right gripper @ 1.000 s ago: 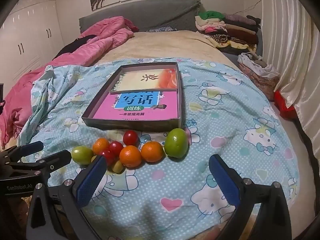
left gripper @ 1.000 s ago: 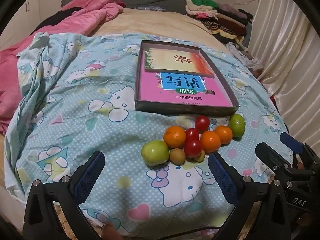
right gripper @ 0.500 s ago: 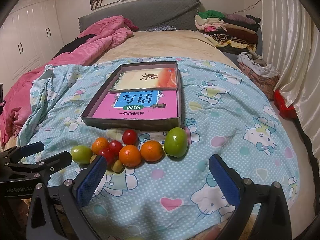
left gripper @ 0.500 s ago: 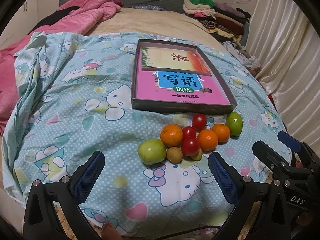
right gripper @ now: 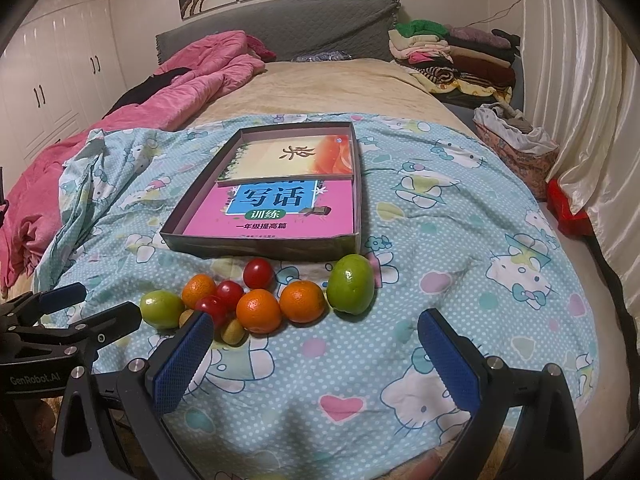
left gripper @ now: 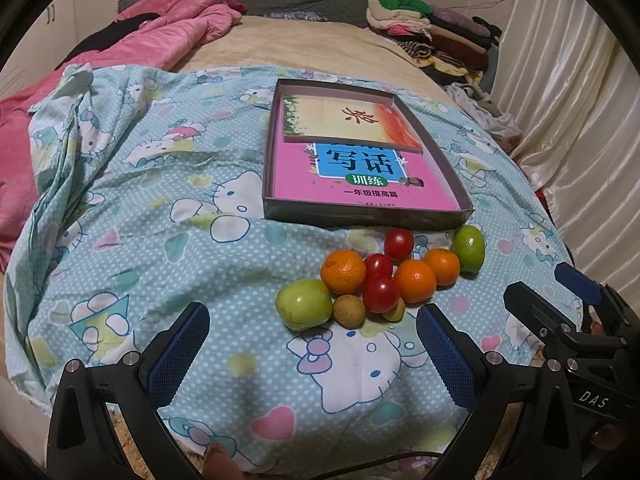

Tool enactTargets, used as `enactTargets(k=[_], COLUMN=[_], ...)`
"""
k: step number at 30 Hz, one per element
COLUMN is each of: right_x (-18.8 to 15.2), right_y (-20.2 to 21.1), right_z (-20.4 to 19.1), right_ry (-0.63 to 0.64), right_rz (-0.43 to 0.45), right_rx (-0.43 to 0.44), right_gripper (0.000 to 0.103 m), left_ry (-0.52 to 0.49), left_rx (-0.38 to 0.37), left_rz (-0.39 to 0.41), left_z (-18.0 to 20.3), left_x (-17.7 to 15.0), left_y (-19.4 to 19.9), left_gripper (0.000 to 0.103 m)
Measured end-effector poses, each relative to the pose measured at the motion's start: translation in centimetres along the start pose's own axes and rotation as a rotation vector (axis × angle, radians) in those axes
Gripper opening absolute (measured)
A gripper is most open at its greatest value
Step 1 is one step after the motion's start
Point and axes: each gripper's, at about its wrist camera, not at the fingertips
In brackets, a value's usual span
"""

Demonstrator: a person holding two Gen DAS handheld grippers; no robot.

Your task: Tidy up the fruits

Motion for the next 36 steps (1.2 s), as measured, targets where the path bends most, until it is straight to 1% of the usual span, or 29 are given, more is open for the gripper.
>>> enactTargets(k=[22,31,36], right_x=[0.0,-0.1,0.0], right_y=[0.0,-0.3,-0.6], right_z=[0.1,0.1,-0.1], right_ry=[-0.002,-0.002,0.005], right_rz=[-0.001,-0.015,-0.020], right_rx=[-0.006,-0.010,-0.007], right_gripper=[0.103,0.103,0.103], left_ry=[0.002,0.014,0.024], left_rx=[-0.012,-0.027,-0.018], left_rz=[-0.006,-0.042,-0.057], left_z=[0.1,-0.4,-0.8], left_x=[0.1,-0.1,-0.2], left_y=[0.0,-0.8,-1.2], left_gripper=[0.103,0.103,0.103])
Point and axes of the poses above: each gripper's, at about its wrist camera, not at the fingertips, and y roughly against the way its jaws point, z to its right, x to its top, and after that the axes turned 7 degrees about z, right-handed
